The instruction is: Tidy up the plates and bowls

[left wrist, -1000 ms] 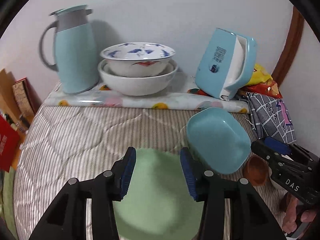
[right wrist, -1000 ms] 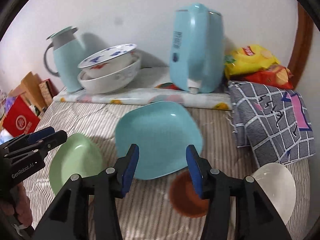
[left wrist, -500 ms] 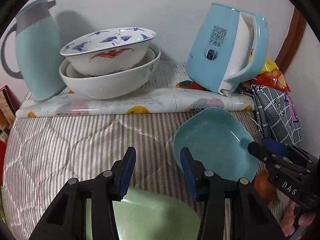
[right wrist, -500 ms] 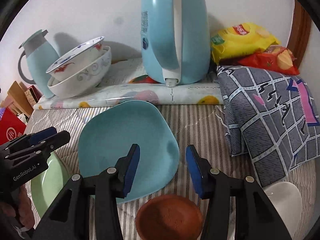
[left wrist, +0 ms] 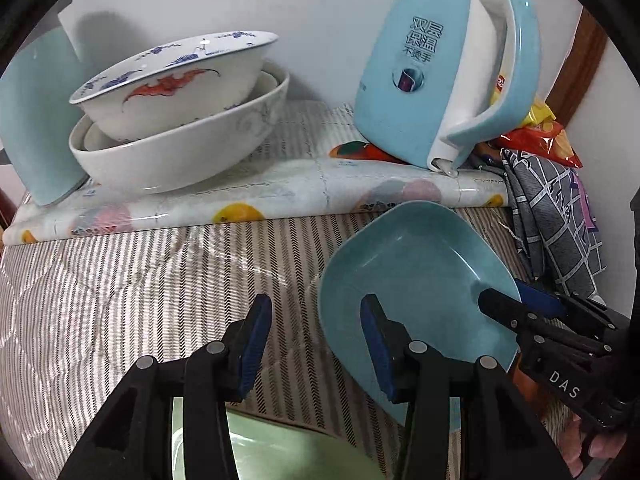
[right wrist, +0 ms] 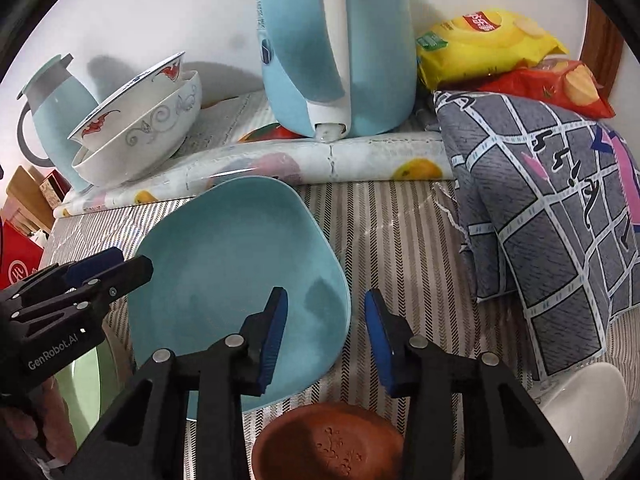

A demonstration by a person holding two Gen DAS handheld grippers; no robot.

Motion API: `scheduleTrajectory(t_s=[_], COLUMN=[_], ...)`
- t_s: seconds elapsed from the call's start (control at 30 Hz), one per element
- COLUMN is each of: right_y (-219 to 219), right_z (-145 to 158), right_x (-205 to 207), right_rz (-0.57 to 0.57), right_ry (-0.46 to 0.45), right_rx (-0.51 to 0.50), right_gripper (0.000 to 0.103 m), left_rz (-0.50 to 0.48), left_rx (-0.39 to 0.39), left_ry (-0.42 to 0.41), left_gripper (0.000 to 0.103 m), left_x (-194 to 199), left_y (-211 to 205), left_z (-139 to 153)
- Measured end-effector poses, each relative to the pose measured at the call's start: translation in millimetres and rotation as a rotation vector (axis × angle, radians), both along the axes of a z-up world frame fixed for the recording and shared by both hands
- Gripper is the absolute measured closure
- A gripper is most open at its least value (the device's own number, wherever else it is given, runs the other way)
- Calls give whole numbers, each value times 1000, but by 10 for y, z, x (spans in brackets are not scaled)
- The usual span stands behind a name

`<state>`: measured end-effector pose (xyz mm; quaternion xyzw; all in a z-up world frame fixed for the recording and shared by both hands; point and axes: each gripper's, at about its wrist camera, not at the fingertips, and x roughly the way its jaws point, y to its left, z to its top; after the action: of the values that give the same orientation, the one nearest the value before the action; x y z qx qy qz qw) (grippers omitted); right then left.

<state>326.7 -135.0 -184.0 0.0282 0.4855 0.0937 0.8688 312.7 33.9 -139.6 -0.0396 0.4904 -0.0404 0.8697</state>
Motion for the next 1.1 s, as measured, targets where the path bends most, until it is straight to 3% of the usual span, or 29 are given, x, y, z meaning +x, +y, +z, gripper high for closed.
scheduleTrajectory(t_s=[0.13,0.47,0.6,1.1], right_y=[22,91,63,3], right_z=[-66,-161,-150,80], right_x=[49,161,141,-22], right_rz=[4,3,1,11], right_ry=[19,39,28,-29], right_rx=[2,19,35,25], right_gripper=[69,83,90,93], left_rz=[-5,-15,-22,-7], left_rx=[5,4,0,-10], left_ry=[7,37,49,3], left_gripper=[59,76,88,90], left_x=[36,128,160,61], left_y=[-27,-80,-95,-26], left_z=[-36,-171,-219,-69])
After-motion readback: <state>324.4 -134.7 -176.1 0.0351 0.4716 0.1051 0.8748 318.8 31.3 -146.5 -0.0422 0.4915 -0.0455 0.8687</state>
